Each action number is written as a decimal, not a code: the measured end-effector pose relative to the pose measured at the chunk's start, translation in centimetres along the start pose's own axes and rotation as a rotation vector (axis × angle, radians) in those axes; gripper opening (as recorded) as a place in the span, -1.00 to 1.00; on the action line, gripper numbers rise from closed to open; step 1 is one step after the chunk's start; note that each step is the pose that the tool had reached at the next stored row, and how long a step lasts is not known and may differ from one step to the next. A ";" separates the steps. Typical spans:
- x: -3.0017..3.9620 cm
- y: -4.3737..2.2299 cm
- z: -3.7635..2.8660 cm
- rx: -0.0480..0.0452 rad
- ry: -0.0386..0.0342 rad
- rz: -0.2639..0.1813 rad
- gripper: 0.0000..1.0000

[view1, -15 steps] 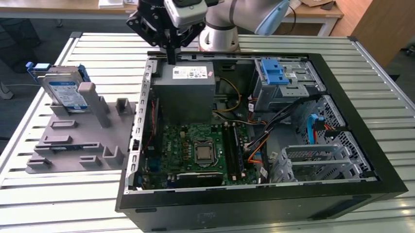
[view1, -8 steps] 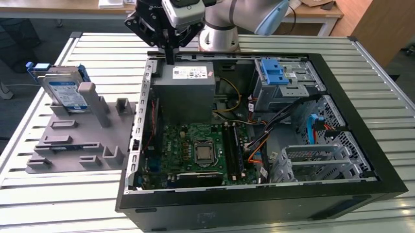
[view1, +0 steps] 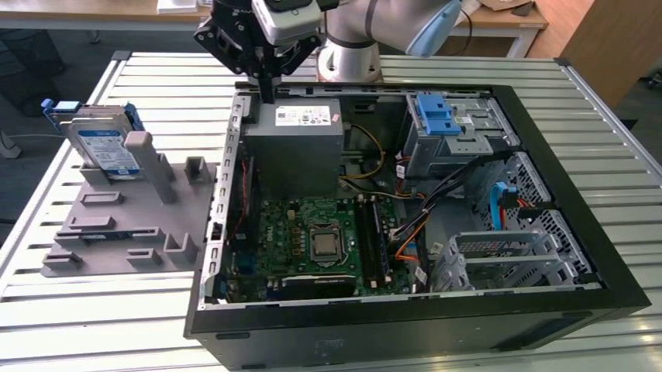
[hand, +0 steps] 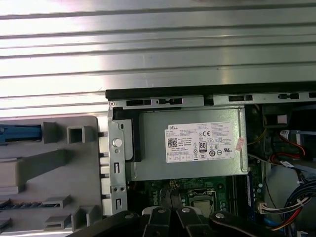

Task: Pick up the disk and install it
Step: 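Reach for the disk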

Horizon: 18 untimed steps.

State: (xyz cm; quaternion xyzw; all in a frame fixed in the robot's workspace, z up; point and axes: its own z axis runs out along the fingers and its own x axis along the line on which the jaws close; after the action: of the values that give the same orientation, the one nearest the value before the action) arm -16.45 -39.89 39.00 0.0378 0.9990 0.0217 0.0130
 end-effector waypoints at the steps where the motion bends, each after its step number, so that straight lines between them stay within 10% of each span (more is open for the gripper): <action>1: 0.02 0.00 0.00 0.0000 0.0000 0.000 -0.79; 18: 0.82 0.13 -0.01 -0.0001 0.0000 0.000 -0.79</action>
State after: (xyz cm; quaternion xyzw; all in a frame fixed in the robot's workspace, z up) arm -17.26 -39.71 39.00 0.0379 0.9990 0.0217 0.0131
